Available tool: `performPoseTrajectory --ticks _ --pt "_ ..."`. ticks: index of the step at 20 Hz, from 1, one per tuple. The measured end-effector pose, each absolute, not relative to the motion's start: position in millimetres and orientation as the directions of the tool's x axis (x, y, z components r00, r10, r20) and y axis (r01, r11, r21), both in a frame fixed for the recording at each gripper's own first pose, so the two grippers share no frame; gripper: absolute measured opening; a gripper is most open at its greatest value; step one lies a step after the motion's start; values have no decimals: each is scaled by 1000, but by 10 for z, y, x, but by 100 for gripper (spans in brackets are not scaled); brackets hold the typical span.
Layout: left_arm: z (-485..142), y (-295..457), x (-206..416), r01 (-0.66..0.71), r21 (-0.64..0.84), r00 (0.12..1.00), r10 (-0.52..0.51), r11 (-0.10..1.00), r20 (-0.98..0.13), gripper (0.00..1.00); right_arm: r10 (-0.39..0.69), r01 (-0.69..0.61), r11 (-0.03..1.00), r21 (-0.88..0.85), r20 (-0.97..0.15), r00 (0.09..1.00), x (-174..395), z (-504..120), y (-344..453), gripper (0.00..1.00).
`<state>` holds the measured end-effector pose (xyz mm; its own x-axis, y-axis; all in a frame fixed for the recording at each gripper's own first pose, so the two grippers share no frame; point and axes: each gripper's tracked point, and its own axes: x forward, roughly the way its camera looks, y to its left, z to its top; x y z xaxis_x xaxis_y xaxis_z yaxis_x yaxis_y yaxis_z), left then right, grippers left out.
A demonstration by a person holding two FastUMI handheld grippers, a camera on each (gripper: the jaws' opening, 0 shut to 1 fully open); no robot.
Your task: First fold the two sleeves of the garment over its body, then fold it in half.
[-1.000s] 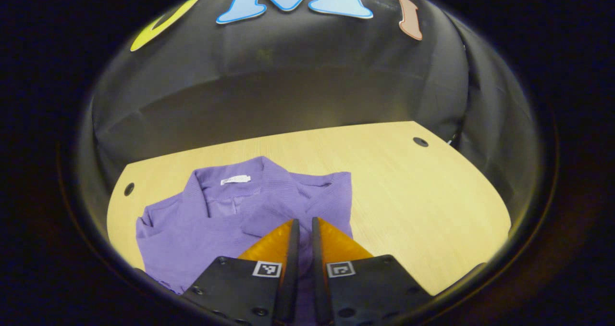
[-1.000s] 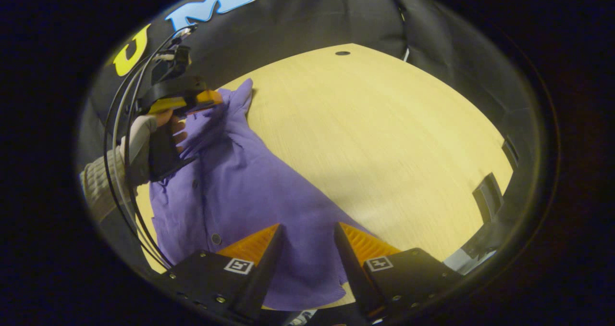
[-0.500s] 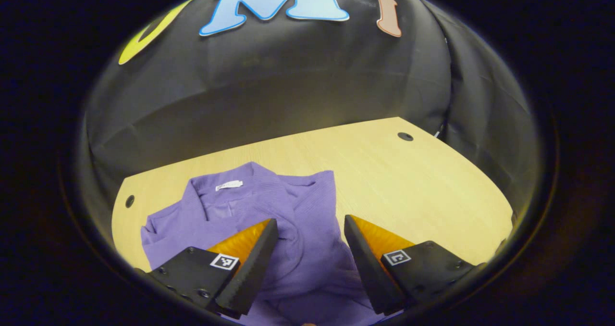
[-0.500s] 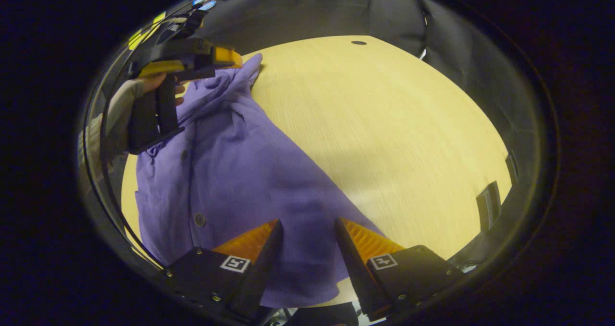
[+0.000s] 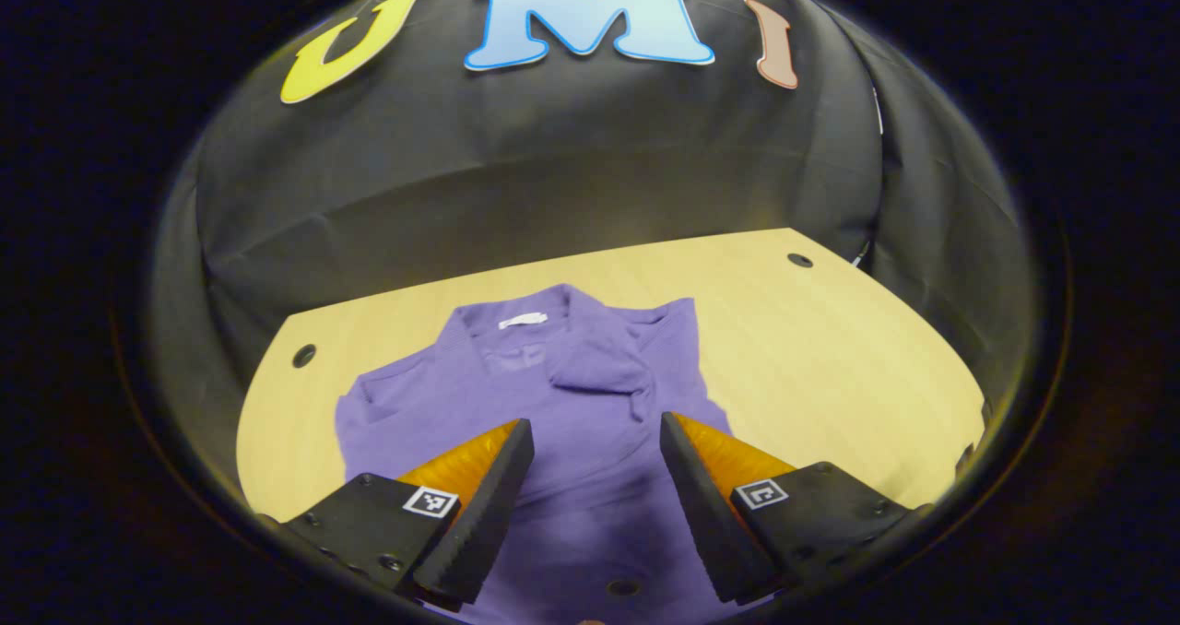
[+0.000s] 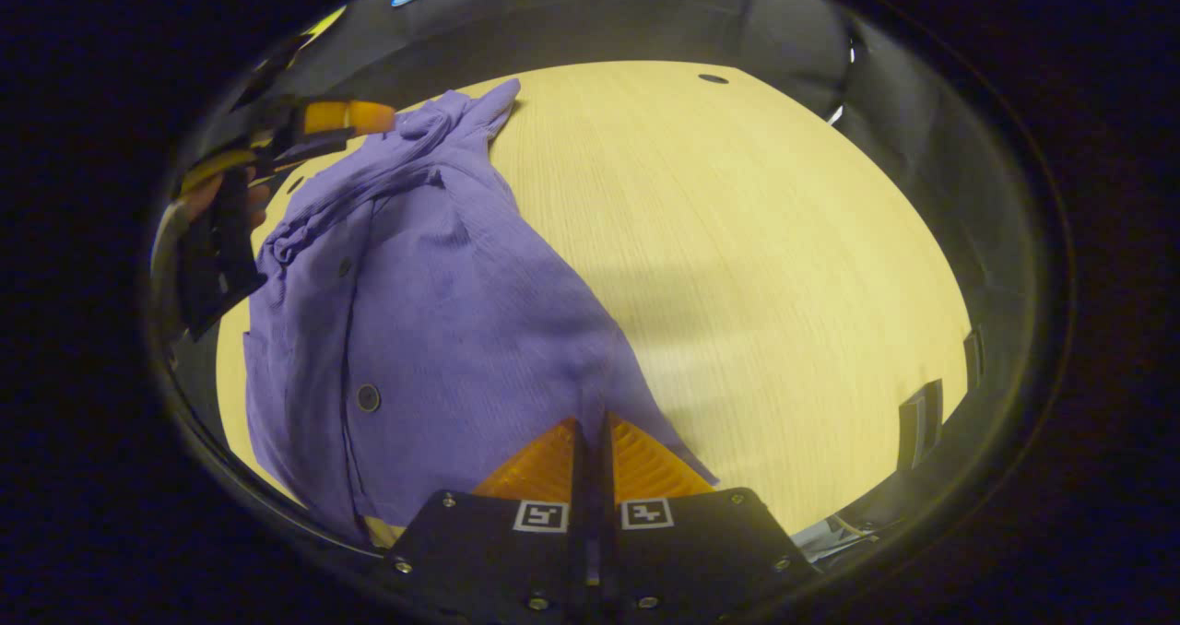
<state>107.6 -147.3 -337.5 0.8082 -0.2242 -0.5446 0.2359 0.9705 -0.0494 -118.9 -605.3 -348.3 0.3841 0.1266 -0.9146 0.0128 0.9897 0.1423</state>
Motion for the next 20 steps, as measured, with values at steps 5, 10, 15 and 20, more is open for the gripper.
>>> performPoseTrajectory --ticks 5,10,15,20 --pt "-3533 -870 552 159 -36 798 -150 987 -583 99 142 -32 990 140 -920 364 -1195 -3472 -6042 7" --pt "-3775 -394 -95 88 -38 763 -92 995 -640 94 141 -95 989 116 -929 341 -1219 -3463 -6055 7" --pt "-4015 -94 -785 25 -44 715 -49 999 -698 94 139 -108 988 109 -935 325 -1196 -3469 -6047 7" --pt "-4185 3 -1252 -7 -44 674 -28 999 -738 94 125 -118 989 91 -936 329 -1184 -3472 -6039 7"
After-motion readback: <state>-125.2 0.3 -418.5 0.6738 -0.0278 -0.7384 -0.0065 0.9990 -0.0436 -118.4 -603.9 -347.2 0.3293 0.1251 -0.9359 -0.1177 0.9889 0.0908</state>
